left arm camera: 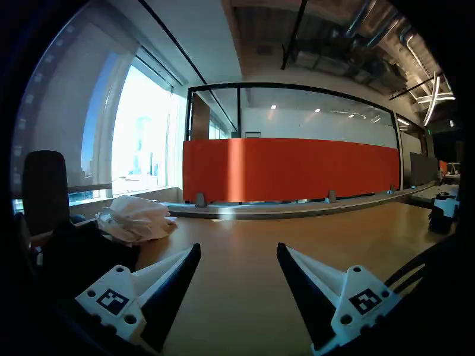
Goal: Fold towel
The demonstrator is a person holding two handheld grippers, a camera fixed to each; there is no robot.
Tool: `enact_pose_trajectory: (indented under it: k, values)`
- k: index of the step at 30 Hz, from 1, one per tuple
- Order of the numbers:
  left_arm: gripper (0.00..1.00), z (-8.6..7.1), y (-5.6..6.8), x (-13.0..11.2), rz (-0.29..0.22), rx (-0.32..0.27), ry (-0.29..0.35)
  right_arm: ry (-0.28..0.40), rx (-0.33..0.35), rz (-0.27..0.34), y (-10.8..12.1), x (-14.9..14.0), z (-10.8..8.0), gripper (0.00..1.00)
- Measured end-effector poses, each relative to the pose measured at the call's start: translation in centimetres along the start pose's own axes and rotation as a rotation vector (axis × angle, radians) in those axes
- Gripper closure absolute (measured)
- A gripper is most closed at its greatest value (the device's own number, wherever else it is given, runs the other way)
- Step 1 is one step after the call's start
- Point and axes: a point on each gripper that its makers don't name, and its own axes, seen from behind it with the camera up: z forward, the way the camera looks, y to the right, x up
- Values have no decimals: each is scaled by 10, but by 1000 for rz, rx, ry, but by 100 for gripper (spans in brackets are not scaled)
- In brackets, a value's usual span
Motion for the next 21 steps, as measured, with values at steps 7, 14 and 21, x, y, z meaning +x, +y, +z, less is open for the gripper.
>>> enact_pose_trajectory:
  k: [7, 14, 21]
  values:
    - [5, -1, 0, 2, 0, 0, -1, 0, 0, 0, 0, 0, 0, 7]
    - [5, -1, -1, 3, -1, 0, -1, 0, 0, 0, 0, 0, 0, 7]
    - [5, -1, 0, 2, -2, -1, -2, 0, 0, 0, 0, 0, -1, 7]
